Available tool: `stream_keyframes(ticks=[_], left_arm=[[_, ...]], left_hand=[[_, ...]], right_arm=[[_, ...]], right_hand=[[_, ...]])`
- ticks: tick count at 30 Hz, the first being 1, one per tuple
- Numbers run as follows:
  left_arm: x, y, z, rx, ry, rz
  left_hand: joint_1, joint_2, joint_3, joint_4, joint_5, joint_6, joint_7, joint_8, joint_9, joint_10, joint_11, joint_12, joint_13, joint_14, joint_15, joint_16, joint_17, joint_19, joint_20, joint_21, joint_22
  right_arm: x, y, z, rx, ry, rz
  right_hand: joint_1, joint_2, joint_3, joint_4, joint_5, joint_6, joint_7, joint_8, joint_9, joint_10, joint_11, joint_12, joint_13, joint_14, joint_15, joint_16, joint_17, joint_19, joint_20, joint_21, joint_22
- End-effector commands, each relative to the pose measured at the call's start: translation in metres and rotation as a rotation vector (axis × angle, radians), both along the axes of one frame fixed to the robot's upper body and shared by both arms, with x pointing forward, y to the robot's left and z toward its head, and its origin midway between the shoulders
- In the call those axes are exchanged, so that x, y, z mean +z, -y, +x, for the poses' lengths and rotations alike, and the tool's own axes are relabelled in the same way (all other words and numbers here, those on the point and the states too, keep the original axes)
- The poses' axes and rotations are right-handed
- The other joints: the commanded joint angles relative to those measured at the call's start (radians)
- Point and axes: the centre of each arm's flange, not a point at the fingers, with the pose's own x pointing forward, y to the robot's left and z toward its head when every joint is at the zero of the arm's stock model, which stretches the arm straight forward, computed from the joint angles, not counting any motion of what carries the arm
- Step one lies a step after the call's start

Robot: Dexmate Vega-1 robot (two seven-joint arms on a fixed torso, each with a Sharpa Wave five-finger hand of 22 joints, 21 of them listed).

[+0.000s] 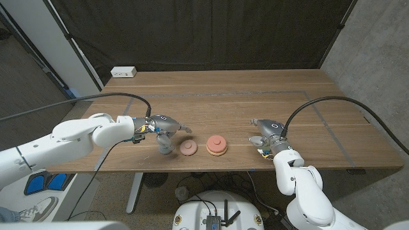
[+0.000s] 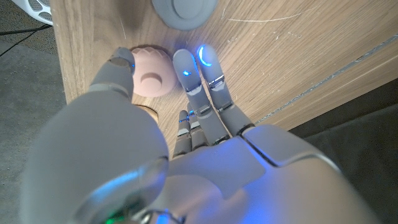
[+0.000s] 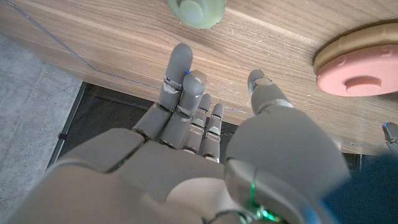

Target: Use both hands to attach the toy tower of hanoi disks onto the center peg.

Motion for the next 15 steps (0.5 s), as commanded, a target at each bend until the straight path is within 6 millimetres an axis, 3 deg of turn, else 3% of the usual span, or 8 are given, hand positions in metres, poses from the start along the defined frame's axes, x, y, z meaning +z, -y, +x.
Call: stream_keyframes(ticks=[1,15], left_arm=[[-0.0051,0.0053,0.0034,-0.026,-0.005,0.006],[-0.0121,0.0098,0.0049,-0.025,0.042,0.017]], left_hand=[[0.008,-0.007,0.001,0.000,-0.002,0.015,-0.001,0.009,0.002,0.016,-0.001,0.008,0.000,0.005,-0.079,0.010,0.004,0.010,-0.140,0.011,0.000],[0.016,0.001,0.001,0.002,-0.001,0.046,-0.009,0.021,0.001,0.048,-0.013,0.020,-0.003,0.018,-0.079,0.020,0.003,0.018,-0.140,0.018,-0.001]], right_arm=[[0.0017,0.0016,0.0031,0.001,-0.001,-0.004],[0.0019,0.0038,0.0037,-0.001,0.006,0.001]], right_hand=[[-0.004,0.004,0.004,0.004,0.009,0.008,0.000,-0.004,0.004,0.011,0.001,-0.002,0.005,0.009,-0.069,0.002,0.004,-0.004,-0.108,0.003,-0.001],[0.000,0.006,0.003,0.003,0.011,0.012,0.001,-0.005,0.004,0.015,0.000,-0.003,0.006,0.016,-0.069,0.001,0.007,-0.002,-0.108,0.004,0.000]])
